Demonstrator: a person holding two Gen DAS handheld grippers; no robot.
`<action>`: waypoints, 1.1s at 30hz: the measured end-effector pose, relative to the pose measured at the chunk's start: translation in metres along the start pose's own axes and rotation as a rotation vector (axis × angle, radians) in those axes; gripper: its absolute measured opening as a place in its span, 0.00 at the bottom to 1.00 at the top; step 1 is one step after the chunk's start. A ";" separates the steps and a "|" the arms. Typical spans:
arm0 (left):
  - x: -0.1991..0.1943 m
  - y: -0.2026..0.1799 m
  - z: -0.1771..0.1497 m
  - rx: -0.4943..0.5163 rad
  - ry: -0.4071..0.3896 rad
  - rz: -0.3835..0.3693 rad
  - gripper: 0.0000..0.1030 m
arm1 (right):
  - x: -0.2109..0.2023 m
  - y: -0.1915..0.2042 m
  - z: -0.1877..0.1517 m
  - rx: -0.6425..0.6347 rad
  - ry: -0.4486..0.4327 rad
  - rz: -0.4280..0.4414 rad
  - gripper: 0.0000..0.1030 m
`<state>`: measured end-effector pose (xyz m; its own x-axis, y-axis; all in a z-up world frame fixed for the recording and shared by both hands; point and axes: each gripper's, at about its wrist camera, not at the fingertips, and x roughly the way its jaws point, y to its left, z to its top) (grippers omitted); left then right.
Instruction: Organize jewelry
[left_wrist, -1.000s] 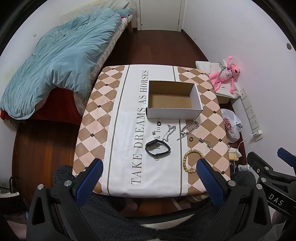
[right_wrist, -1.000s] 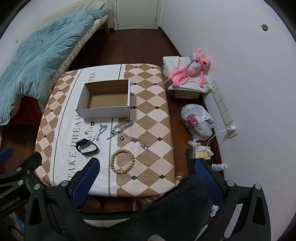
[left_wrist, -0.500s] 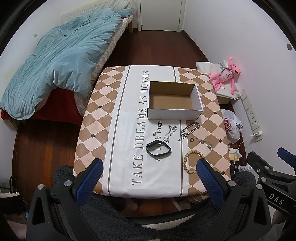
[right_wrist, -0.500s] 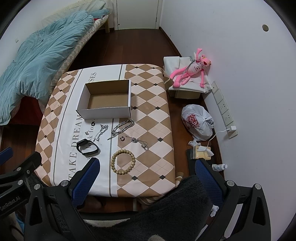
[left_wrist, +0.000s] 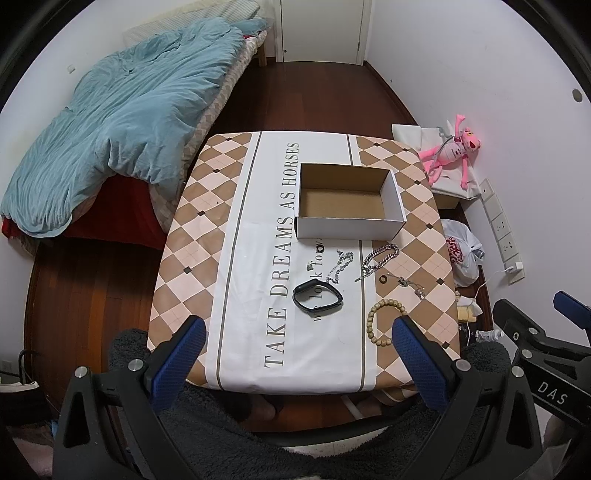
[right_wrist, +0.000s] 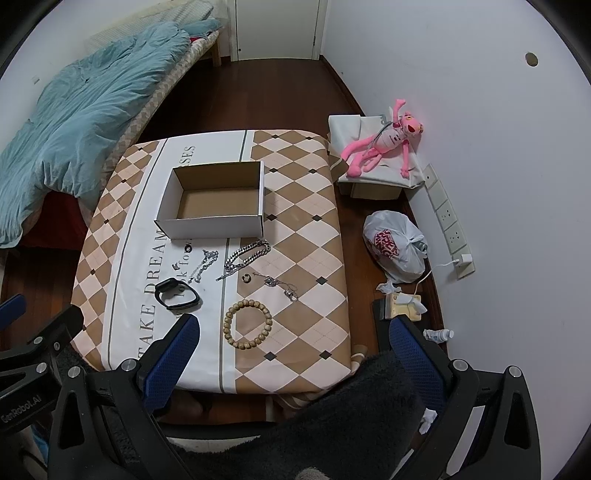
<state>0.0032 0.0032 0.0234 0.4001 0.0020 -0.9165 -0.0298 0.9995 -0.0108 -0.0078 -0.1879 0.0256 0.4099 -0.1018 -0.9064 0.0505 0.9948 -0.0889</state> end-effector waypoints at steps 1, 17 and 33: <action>0.000 0.000 0.000 0.001 0.001 0.000 1.00 | -0.001 0.001 0.000 -0.001 -0.002 0.000 1.00; 0.063 0.022 0.035 0.003 0.015 0.096 1.00 | 0.066 -0.007 0.013 0.035 0.060 -0.042 1.00; 0.206 0.016 0.003 0.069 0.270 0.122 1.00 | 0.226 0.002 -0.029 0.094 0.363 -0.011 1.00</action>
<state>0.0876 0.0200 -0.1642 0.1390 0.1231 -0.9826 0.0029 0.9922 0.1247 0.0585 -0.2083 -0.1913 0.0605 -0.0853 -0.9945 0.1438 0.9867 -0.0759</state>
